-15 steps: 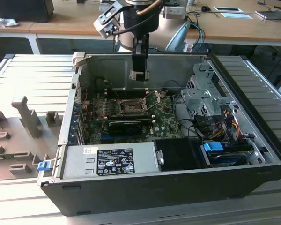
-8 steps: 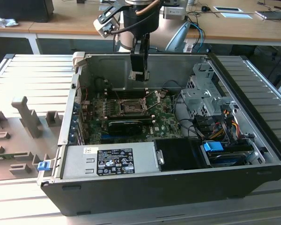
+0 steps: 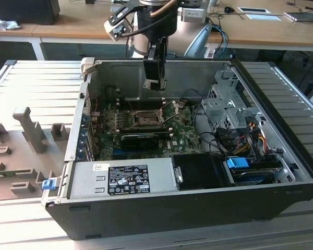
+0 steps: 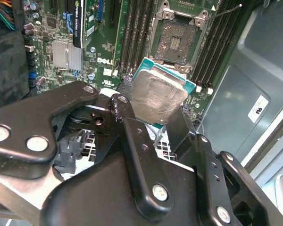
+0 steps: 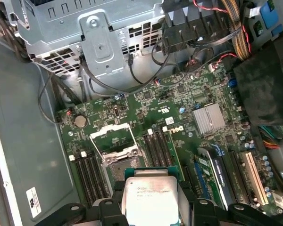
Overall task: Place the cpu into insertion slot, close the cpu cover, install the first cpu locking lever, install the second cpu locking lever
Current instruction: 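Place the cpu into insertion slot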
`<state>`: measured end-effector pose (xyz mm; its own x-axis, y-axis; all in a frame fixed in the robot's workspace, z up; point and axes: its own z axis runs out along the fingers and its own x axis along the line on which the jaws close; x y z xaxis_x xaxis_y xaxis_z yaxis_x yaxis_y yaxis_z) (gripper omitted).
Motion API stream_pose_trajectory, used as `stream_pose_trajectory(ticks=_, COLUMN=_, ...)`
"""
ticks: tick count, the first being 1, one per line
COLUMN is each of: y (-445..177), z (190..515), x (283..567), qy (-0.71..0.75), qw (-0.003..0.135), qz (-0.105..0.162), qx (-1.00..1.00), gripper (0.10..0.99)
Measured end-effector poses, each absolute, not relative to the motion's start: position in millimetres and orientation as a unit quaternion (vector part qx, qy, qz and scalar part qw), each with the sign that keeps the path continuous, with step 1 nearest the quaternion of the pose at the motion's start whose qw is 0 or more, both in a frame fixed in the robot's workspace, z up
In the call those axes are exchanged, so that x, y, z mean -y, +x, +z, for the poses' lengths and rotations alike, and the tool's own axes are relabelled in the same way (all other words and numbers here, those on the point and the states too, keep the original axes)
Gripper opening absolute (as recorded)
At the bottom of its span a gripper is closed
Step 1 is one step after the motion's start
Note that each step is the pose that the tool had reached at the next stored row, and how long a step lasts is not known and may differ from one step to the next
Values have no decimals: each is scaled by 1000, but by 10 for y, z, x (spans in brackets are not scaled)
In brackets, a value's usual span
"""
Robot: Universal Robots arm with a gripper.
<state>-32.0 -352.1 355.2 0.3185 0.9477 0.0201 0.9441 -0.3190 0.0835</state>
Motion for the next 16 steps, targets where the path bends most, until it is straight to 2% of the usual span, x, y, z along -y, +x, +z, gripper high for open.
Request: stream_pose_trajectory(ticks=16, y=-328, z=3495, x=3522, qy=774, qw=25, qz=35, qx=-631, gripper=529)
